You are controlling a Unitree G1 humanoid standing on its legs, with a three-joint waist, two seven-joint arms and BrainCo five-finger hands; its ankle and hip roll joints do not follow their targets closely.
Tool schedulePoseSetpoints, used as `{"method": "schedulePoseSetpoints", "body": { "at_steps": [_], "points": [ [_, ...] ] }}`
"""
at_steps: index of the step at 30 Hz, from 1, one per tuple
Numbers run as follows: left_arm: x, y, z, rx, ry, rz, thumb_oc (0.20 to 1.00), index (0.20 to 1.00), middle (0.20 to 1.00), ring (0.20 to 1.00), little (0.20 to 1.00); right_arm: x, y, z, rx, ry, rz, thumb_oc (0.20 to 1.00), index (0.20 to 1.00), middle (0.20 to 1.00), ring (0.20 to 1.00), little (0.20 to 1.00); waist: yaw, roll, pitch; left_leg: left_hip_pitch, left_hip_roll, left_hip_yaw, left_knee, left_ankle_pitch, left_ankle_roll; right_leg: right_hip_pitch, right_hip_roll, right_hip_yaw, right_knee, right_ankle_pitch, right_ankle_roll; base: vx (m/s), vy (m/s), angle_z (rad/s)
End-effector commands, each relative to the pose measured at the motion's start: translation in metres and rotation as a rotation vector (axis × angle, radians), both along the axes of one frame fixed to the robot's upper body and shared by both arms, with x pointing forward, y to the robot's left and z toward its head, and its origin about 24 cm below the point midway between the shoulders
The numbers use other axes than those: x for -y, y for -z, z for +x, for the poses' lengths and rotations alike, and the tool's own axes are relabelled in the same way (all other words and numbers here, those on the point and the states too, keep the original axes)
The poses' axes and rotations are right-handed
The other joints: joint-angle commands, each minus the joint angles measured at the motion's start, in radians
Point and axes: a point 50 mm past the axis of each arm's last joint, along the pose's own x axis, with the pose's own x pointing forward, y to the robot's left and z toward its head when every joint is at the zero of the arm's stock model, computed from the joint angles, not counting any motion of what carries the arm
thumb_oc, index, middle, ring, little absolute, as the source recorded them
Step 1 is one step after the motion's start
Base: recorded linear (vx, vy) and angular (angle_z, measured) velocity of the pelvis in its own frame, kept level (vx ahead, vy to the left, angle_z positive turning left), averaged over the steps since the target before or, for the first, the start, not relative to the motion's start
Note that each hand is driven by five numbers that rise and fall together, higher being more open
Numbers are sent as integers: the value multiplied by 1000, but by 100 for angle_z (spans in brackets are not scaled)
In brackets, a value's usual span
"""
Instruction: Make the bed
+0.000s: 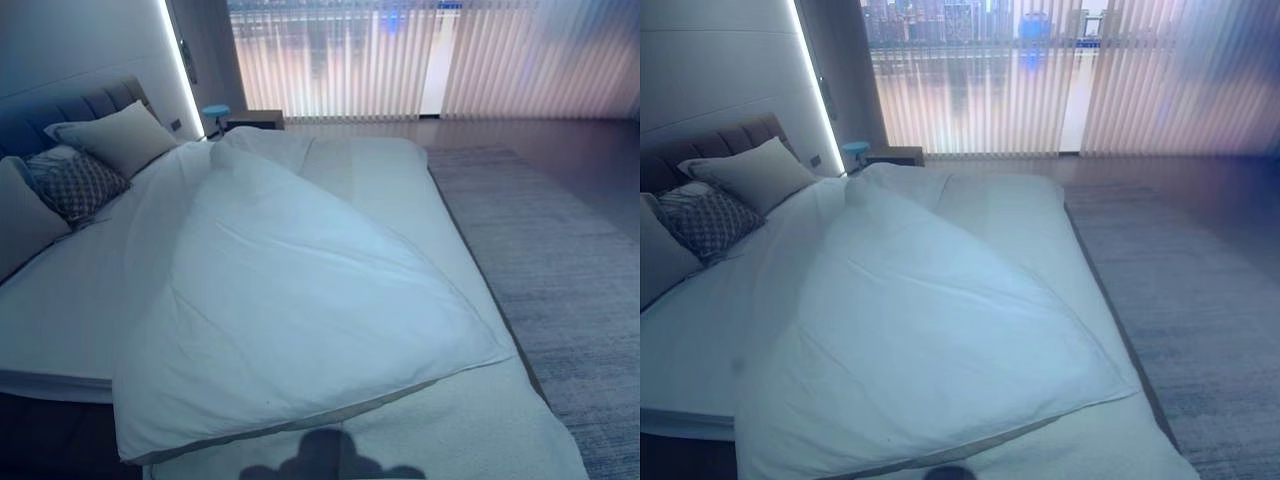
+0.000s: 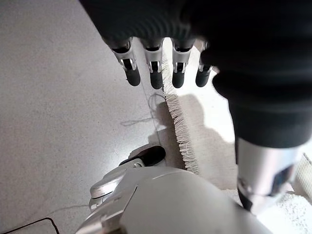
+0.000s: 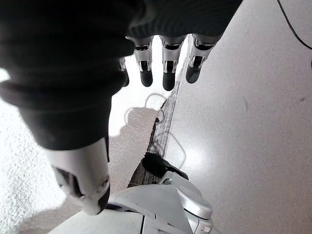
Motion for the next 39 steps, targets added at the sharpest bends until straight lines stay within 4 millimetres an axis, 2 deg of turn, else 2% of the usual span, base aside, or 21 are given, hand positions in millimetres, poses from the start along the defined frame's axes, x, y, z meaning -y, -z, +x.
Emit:
{"method": "schedulePoseSetpoints", "body": {
  "at_steps": [1, 12, 16, 19, 21, 22, 23, 26, 27, 29, 33, 39],
  "points": [
    [1, -2, 13, 19, -31, -10, 1000, 1000, 1000, 1000, 1000, -3, -2, 18, 49, 30, 13, 1000, 1000, 1000, 1000, 1000, -16, -46, 4, -9, -60, 52, 6, -21, -8, 8, -14, 46, 5, 18, 52, 0, 0, 0],
    [4, 0, 10, 14, -36, -19, 1000, 1000, 1000, 1000, 1000, -18, -1, 33, 136, 127, 86, 1000, 1000, 1000, 1000, 1000, -16, -41, 7, -5, -56, 58, 6, -25, -10, 7, -11, 50, 5, 15, 52, 3, 0, 0],
    [5, -1, 12, 26, -41, -19, 1000, 1000, 1000, 1000, 1000, -27, -3, 45, 215, 247, 147, 1000, 1000, 1000, 1000, 1000, -17, -39, 13, -8, -54, 57, 6, -24, -13, 5, -10, 49, 5, 13, 52, 0, 0, 0],
    [7, -2, 17, 45, -48, -18, 1000, 1000, 1000, 1000, 1000, -32, -8, 63, 315, 391, 209, 1000, 1000, 1000, 1000, 1000, -18, -34, 24, -14, -53, 59, 6, -22, -15, -2, -11, 46, 5, 15, 53, 0, 0, 0],
    [8, -3, 23, 65, -53, -15, 1000, 1000, 1000, 1000, 1000, -35, -15, 82, 415, 507, 263, 1000, 1000, 1000, 1000, 1000, -17, -31, 36, -25, -51, 59, 6, -17, -18, -13, -13, 43, 5, 18, 53, -57, 0, 0],
    [9, -4, 30, 90, -59, -11, 1000, 1000, 1000, 1000, 1000, -36, -25, 103, 519, 621, 314, 1000, 1000, 1000, 1000, 1000, -17, -27, 53, -38, -51, 57, 6, -12, -20, -26, -13, 41, 5, 23, 53, -61, 0, 0],
    [9, -4, 30, 90, -59, -11, 1000, 1000, 1000, 1000, 1000, -36, -25, 103, 520, 621, 314, 1000, 1000, 1000, 1000, 1000, -17, -27, 53, -39, -51, 57, 6, -12, -20, -26, -13, 41, 5, 23, 53, -82, 2, 1],
    [13, -8, 45, 141, -66, -16, 1000, 1000, 1000, 1000, 1000, -31, -46, 141, 676, 764, 371, 1000, 1000, 1000, 1000, 1000, -14, -18, 91, -76, -50, 54, 6, 3, -23, -61, -17, 35, 5, 35, 53, -104, 8, 3],
    [15, -10, 53, 162, -70, -15, 1000, 1000, 1000, 1000, 1000, -26, -62, 164, 769, 839, 397, 1000, 1000, 1000, 1000, 1000, -10, -12, 110, -97, -50, 50, 6, 11, -24, -81, -21, 29, 5, 43, 53, -70, 3, 8],
    [17, -10, 56, 170, -70, -18, 1000, 1000, 1000, 1000, 1000, -23, -68, 172, 802, 864, 400, 1000, 1000, 1000, 1000, 1000, -9, -10, 118, -108, -51, 49, 6, 14, -25, -93, -21, 29, 6, 47, 53, -51, 4, 11],
    [21, -13, 64, 196, -84, -16, 1000, 1000, 1000, 1000, 1000, -12, -103, 212, 966, 939, 417, 1000, 1000, 1000, 1000, 1000, -2, 2, 156, -161, -51, 44, 6, 34, -27, -149, -25, 24, 12, 62, 53, -50, -3, 9],
    [26, -14, 71, 219, -108, -23, 1000, 1000, 1000, 1000, 1000, 4, -148, 250, 1125, 1016, 425, 1000, 1000, 1000, 1000, 1000, 8, 13, 196, -226, -52, 41, 6, 50, -28, -216, -32, 21, 21, 71, 56, 4, -10, 8]
  ]
}}
